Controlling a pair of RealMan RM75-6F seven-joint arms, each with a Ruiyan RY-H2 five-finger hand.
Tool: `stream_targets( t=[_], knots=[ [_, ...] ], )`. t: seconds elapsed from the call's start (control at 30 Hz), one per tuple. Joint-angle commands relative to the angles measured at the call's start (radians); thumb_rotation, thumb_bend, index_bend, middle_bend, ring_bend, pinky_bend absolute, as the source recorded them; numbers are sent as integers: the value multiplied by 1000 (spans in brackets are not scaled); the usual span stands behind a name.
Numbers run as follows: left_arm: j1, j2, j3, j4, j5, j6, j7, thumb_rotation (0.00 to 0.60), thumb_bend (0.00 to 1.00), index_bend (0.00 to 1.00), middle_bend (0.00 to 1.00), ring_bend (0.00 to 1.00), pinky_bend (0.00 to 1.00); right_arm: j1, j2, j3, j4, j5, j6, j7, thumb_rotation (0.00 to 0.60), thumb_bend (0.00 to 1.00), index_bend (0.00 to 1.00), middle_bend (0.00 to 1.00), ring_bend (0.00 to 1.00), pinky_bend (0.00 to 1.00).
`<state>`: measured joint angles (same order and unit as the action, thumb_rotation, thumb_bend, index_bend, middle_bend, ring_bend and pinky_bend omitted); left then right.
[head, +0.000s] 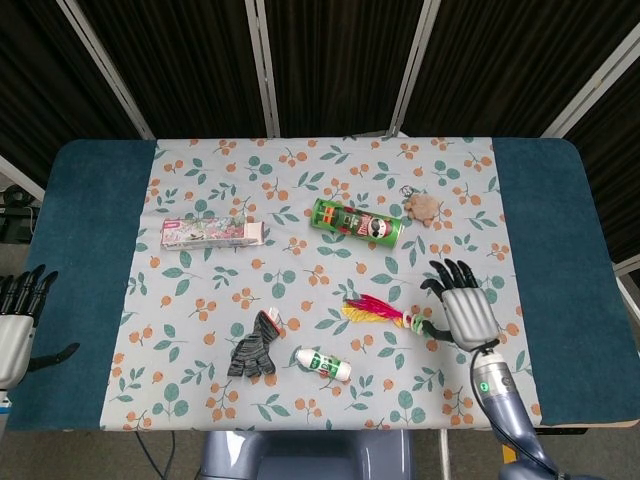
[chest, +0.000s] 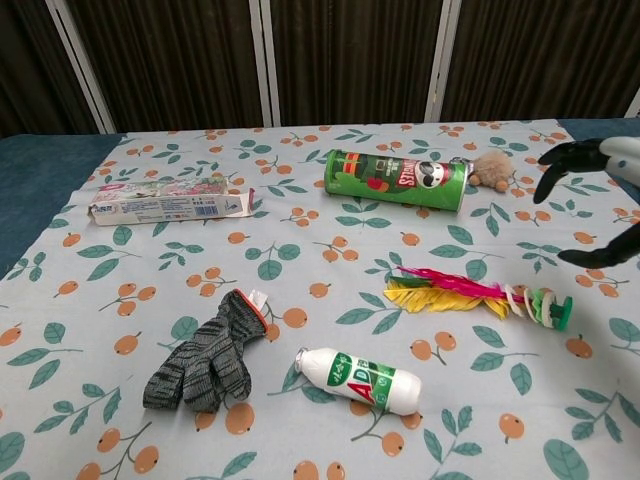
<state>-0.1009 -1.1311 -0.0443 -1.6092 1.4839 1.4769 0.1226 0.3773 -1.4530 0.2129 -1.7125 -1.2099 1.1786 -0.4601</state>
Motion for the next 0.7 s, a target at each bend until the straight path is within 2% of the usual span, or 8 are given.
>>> stream_targets(
  t=[0.03,0.2,0.43,0.7],
  knots=[
    [0,0,0,0,0,-1,0,528,57,0,0,0,0,56,-108,30,57,83,-7,-91,600,160,358,107,0,0],
    [-1,1,0,1,0,-2,0,526,56,0,0,0,0,87,-210,29,130,95,14,-113,600,162,415,147,0,0],
    [-2,1,1,2,1,-3,-1,527,55,0,0,0,0,120,-323,25,225,116,15,-115,600,166,422,153,0,0],
    [-3,2,1,3,1,-5,-4,529,56,1,0,0,0,141,-405,16,308,128,11,-101,600,197,471,188,0,0]
  ],
)
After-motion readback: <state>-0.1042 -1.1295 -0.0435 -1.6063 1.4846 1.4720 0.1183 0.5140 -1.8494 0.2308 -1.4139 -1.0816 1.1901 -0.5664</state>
